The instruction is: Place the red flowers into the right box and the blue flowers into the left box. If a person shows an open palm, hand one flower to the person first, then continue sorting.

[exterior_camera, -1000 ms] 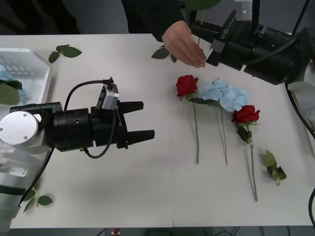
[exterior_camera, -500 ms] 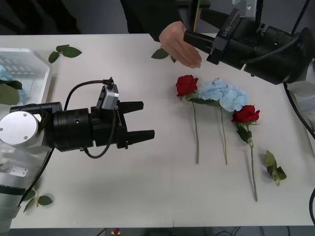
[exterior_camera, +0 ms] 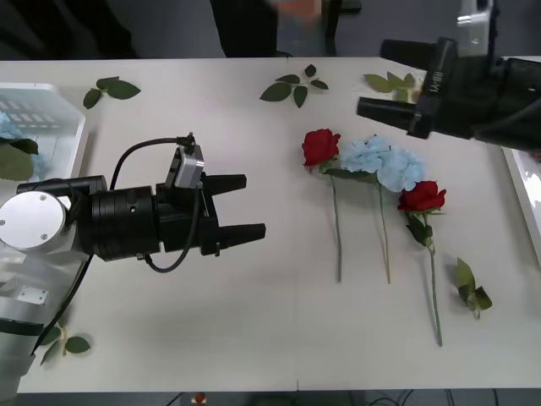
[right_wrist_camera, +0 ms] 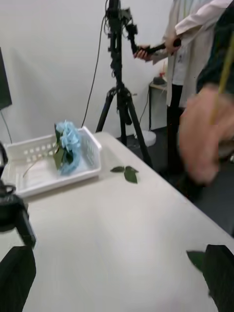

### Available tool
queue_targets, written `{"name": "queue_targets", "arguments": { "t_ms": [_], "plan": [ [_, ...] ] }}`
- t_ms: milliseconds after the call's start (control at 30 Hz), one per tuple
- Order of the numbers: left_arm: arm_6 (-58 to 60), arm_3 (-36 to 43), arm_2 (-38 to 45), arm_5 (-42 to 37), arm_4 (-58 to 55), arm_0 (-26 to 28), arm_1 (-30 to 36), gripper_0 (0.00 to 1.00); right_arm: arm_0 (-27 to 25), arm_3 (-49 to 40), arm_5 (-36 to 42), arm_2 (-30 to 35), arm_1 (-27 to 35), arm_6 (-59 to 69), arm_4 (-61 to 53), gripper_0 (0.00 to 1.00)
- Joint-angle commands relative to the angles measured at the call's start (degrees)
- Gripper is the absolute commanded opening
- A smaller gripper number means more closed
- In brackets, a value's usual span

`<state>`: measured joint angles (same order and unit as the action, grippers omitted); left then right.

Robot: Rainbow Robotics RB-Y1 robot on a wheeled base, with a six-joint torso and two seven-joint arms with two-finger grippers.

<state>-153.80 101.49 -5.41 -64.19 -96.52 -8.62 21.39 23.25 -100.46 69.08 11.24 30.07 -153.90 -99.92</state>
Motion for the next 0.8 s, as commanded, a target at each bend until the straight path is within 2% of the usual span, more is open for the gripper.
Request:
{"name": "queue_targets", "arguments": {
  "t_ms": [33, 167, 267, 367, 567, 800],
  "plan": [
    [-1.2, 1.0, 0.6, -0.1, -0.6, -1.7, 1.2, 1.0, 0.4, -1.8, 7.6, 4.2, 2.5, 11.8, 4.6, 1.0],
    [-1.2, 1.0, 0.6, -0.1, -0.6, -1.8, 1.3, 1.0, 0.3, -1.8, 15.1, 6.4, 3.5, 22.7, 9.5, 1.0],
    [-1.2, 1.0, 0.6, -0.1, -0.7, -1.8, 1.4, 1.0, 0.1, -2.0, 22.9, 8.1, 4.1, 36.4, 16.3, 1.0],
    [-1.2, 1.0, 0.7, -0.1, -0.7, -1.8, 1.5, 1.0, -0.6, -4.0, 27.5, 8.4, 4.1, 45.0, 23.9, 1.0],
    [-1.2, 1.0, 0.7, -0.1, -0.7, -1.8, 1.5, 1.0, -4.1, -9.5, 31.7, 6.1, 4.0, 59.1, 38.3, 1.0],
    [-1.2, 1.0, 0.7, -0.1, -1.2, -1.9, 2.0, 1.0, -7.5, -10.7, 33.0, 0.4, 4.2, 69.3, 49.5, 1.0]
  ]
}}
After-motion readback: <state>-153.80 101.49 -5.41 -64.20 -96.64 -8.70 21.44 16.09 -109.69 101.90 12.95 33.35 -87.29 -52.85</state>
